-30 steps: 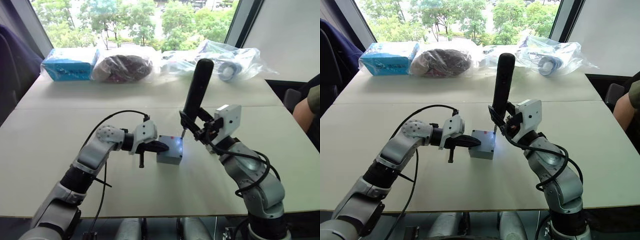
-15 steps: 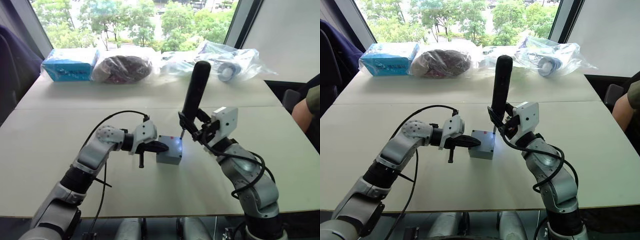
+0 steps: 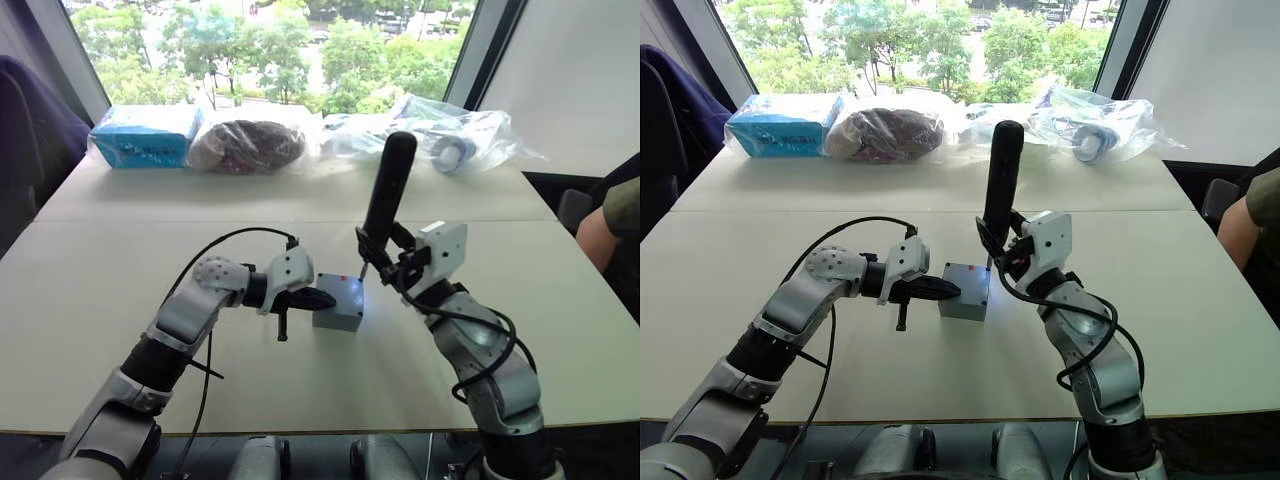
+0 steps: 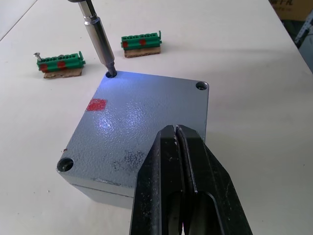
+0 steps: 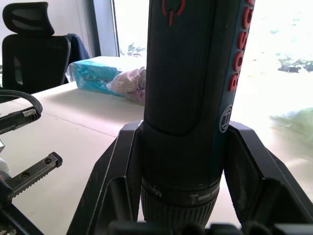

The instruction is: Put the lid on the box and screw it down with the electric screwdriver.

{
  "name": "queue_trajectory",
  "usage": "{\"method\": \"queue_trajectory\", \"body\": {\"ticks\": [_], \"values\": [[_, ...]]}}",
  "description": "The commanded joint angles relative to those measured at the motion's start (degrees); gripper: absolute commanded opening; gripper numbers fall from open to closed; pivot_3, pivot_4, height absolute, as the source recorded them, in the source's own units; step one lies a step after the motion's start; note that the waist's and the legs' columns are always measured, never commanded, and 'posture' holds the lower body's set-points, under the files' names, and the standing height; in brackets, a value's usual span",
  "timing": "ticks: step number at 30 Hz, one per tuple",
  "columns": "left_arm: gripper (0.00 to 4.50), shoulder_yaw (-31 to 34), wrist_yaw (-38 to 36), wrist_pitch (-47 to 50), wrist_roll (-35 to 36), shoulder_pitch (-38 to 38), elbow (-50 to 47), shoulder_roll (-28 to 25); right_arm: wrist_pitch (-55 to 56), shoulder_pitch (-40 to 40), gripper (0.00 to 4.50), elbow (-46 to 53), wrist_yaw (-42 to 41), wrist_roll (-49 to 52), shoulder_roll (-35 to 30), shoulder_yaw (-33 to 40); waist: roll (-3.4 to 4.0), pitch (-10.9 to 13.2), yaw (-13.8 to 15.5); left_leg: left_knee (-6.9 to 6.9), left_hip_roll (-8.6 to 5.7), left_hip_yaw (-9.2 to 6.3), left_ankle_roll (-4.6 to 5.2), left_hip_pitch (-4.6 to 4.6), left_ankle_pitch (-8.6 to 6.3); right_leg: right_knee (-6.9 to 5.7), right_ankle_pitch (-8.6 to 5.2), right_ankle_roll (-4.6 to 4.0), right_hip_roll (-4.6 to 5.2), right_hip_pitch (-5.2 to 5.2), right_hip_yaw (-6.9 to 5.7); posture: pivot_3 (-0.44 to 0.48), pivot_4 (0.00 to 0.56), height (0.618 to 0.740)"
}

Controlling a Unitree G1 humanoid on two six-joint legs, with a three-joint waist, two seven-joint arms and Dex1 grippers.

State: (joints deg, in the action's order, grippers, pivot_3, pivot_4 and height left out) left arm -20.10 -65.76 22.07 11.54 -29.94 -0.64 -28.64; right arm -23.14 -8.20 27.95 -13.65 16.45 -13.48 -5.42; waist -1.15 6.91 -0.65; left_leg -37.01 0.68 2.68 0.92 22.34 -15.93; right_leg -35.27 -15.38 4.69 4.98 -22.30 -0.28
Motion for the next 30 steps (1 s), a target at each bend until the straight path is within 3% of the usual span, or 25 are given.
{"method": "queue_trajectory", "body": {"ticks": [1,21,30], "values": [[0.0,-3.5,-0.2,2.1,-2.9,2.1,2.0,-1.2,-3.7,2.7,1.77,-7.3,1.3,-4.1,-0.9,-1.9,0.05,-0.2,0.0,0.03,0.0,0.0,-0.01,0.0,-0.01,0.03,0.0,-0.01,0.02,-0.01,0.0,0.0,0.15,0.74],[0.0,-3.8,0.7,2.3,-2.8,2.4,2.0,-0.9,-5.4,4.7,1.77,-11.7,4.6,-6.9,1.6,-2.2,0.2,-0.9,0.1,0.21,-0.08,-0.01,-0.23,0.02,-0.14,0.27,-0.04,-0.13,0.18,0.01,0.02,0.0,0.15,0.74],[0.0,-3.8,0.5,2.1,-2.9,1.8,3.0,-0.9,-3.6,6.5,1.77,-10.2,3.9,-2.3,4.9,2.2,0.2,-0.9,0.1,0.39,-0.1,-0.01,-0.24,0.02,-0.14,0.4,-0.06,-0.16,0.21,0.01,0.02,0.0,0.15,0.74]]}}
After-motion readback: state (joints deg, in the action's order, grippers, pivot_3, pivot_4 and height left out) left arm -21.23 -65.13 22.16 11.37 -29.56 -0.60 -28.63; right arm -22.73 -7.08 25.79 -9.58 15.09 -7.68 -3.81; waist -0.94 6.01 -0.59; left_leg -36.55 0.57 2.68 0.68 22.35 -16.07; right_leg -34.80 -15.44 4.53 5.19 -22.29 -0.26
